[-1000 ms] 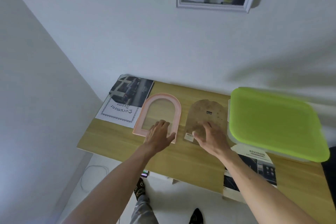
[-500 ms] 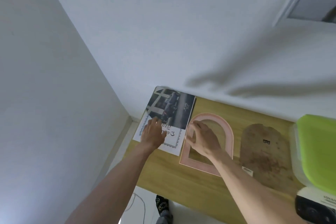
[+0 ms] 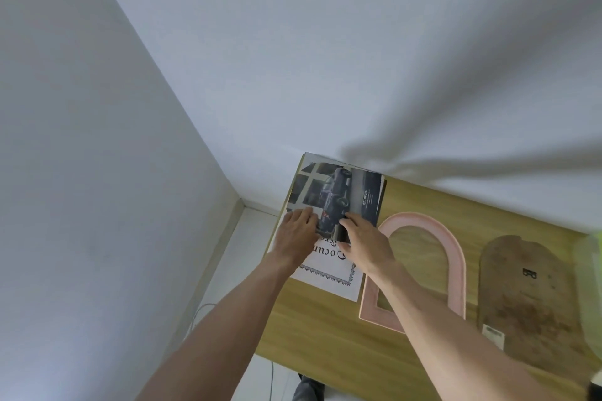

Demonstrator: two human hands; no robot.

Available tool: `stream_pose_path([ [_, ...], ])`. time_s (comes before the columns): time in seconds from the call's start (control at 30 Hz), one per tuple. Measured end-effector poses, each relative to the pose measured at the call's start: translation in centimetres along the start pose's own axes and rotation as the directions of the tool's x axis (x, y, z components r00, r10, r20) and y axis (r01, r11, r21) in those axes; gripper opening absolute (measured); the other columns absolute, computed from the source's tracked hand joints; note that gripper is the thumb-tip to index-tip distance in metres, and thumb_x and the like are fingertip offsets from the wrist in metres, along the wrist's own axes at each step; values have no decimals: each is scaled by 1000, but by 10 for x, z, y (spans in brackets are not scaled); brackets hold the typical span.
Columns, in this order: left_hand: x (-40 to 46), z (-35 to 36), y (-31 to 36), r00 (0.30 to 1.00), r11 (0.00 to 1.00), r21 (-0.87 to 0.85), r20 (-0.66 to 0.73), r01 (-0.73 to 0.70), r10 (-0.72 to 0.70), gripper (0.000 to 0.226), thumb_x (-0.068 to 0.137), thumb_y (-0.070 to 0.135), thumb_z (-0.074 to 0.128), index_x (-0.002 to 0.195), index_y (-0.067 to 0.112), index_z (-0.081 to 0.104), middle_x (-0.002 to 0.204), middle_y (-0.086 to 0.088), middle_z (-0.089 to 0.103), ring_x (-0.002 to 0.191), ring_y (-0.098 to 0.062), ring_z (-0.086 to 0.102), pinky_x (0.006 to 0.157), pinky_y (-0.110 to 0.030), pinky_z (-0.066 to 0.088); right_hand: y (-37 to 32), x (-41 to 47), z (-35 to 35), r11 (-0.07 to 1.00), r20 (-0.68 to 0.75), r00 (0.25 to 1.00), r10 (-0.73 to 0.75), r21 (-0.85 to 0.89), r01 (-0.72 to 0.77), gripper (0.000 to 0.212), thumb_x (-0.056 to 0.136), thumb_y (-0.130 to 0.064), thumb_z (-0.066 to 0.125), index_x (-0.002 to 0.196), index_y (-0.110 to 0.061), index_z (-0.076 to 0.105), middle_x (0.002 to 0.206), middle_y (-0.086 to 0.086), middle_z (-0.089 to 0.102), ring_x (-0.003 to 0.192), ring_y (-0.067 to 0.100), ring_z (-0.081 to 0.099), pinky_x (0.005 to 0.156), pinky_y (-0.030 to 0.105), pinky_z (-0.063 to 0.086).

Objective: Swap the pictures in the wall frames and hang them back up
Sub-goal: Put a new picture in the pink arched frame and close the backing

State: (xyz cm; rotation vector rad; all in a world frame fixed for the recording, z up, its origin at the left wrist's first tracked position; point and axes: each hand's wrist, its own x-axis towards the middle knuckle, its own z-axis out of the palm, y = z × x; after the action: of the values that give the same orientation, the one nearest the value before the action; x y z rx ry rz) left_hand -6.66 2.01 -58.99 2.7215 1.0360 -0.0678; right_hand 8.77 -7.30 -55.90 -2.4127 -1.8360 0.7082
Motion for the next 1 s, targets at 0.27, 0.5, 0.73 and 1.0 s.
stream_pose_path([
  [0.27,0,13,-16,947,961,152,-193,-230,257,15,85,24,71,90,11,68,90,-5,67,84,-26,62,82,-36,50,-1,-1,0,999,-40,999,-34,3,35,36,95,-27,61,129,-13,58,126,4,55,109,25,61,75,38,55],
  [0.5,8,-25,-11,868,974,-37,-462,-225,183,29,93,37,53,90,14,71,92,1,69,90,-21,62,86,-30,40,-9,-1,-17,986,-290,957,-11,156,59,17,97,-17,58,111,-13,68,105,2,67,86,22,68,66,35,52],
  [0.73,12,-89,-28,865,946,-318,-490,-61,-110,50,82,42,72,122,14,60,115,-1,65,112,-22,55,104,-35,38,-19,-13,-61,928,-434,901,-7,332,167,7,101,-13,51,105,-11,57,73,-2,58,57,7,50,54,24,35],
  [1.0,17,-165,-6,890,419,-904,-124,81,-439,38,78,53,73,102,23,69,90,6,71,93,-7,65,82,-23,48,1,-47,-104,694,-451,842,295,707,136,23,98,-11,53,110,-30,57,71,-8,58,64,12,47,62,21,39],
])
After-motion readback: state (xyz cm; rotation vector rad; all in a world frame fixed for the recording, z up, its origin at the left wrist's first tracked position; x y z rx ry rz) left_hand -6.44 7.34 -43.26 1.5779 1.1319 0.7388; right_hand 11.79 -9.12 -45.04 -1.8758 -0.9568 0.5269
